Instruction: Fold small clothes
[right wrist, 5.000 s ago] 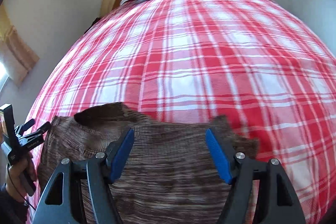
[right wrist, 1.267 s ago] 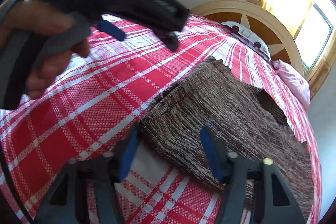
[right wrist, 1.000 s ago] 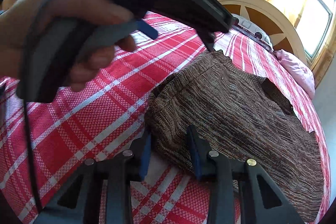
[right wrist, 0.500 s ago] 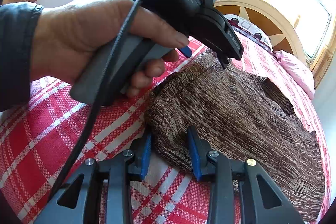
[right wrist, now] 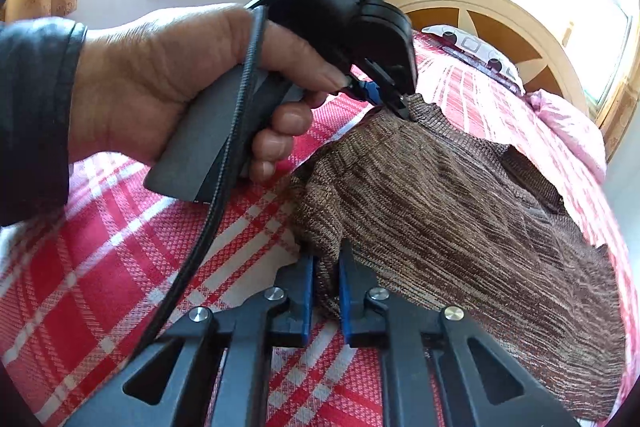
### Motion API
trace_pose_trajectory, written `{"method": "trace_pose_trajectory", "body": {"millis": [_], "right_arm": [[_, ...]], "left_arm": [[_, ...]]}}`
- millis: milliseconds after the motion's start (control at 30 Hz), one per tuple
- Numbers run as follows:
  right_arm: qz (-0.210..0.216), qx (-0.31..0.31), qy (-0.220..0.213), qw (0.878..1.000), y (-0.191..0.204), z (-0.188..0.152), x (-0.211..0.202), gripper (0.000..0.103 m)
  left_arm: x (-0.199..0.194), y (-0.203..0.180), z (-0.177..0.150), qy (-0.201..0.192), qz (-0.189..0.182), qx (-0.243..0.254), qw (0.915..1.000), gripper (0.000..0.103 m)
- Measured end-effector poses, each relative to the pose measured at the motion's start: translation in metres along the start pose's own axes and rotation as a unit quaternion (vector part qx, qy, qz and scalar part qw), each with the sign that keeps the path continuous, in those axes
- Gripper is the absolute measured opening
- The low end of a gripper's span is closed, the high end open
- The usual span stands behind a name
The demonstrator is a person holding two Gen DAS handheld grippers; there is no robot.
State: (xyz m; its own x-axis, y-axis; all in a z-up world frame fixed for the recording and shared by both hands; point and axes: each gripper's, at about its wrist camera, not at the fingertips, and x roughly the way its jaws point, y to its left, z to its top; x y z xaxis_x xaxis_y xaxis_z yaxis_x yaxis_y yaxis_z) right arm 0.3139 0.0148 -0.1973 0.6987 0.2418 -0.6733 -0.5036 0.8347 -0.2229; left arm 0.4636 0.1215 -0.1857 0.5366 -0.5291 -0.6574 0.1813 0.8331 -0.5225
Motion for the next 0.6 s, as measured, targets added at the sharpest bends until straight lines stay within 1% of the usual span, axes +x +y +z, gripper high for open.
{"method": "trace_pose_trajectory", "body": {"millis": [67, 167, 267, 433, 600], "right_arm": [[0.018, 0.022, -0.004, 1.0, -0.008, 0.001, -0.006, 0.009], [0.03, 0.049, -0.018, 0.998, -0.024, 0.002, -0.021, 0.008], [0.028, 0.056, -0.036, 0.997, -0.036, 0.002, -0.035, 0.008], [0.023, 0.085, -0.068, 0.994, -0.063, 0.001, -0.061, 0.008], [0.018, 0.111, -0.087, 0.99, -0.086, -0.003, -0.078, 0.008]], "left_arm": [[-0.006, -0.001, 0.0, -0.005, -0.009, -0.009, 0.9999, 0.008], [-0.011, -0.005, 0.002, -0.011, -0.021, -0.016, 0.9996, 0.007], [-0.016, -0.007, 0.006, -0.026, -0.045, -0.035, 0.9981, 0.007], [-0.024, -0.025, 0.011, -0.052, -0.077, -0.048, 0.9946, 0.007], [-0.022, -0.049, 0.015, -0.066, -0.096, -0.049, 0.9919, 0.007]]}}
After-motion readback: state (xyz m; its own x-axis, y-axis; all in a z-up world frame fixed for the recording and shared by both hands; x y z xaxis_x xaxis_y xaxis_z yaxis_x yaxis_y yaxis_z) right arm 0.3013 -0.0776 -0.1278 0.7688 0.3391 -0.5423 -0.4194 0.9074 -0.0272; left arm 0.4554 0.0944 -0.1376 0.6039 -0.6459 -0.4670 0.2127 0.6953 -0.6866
